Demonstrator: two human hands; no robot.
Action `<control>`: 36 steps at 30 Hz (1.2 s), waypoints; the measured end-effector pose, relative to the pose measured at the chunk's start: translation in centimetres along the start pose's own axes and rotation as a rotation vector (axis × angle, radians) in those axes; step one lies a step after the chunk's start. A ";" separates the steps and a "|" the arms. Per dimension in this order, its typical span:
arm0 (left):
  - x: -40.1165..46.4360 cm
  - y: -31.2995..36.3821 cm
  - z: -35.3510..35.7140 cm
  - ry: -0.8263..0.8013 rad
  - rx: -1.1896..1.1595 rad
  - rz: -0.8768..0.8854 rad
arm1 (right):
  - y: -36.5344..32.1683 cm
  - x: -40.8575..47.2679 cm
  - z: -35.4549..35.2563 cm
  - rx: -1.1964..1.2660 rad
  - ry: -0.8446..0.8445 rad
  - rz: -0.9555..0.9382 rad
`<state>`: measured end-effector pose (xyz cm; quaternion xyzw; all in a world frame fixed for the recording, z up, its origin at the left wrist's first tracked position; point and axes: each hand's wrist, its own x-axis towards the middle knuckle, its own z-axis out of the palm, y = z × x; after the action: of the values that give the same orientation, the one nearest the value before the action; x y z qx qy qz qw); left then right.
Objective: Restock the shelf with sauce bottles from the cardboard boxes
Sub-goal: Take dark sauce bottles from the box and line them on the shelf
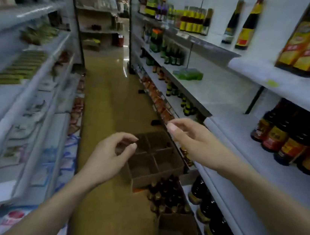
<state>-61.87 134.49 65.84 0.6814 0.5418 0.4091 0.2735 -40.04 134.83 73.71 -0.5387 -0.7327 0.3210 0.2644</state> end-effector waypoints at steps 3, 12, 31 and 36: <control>4.8 -2.5 -1.3 0.011 -0.008 -0.103 | 0.3 7.6 0.4 0.053 -0.008 -0.019; 18.1 -7.0 -8.6 0.137 0.049 -0.176 | -0.5 26.0 2.3 0.024 -0.149 -0.113; 53.7 -24.0 -12.9 -0.212 0.132 -0.019 | 3.9 59.0 5.9 0.164 -0.032 0.148; 64.6 -28.5 -10.1 -0.326 0.093 -0.006 | 5.8 66.3 5.0 0.114 0.085 0.246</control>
<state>-80.10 203.43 64.72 0.7490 0.5106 0.2672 0.3271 -58.69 198.71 68.83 -0.6218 -0.6299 0.3688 0.2840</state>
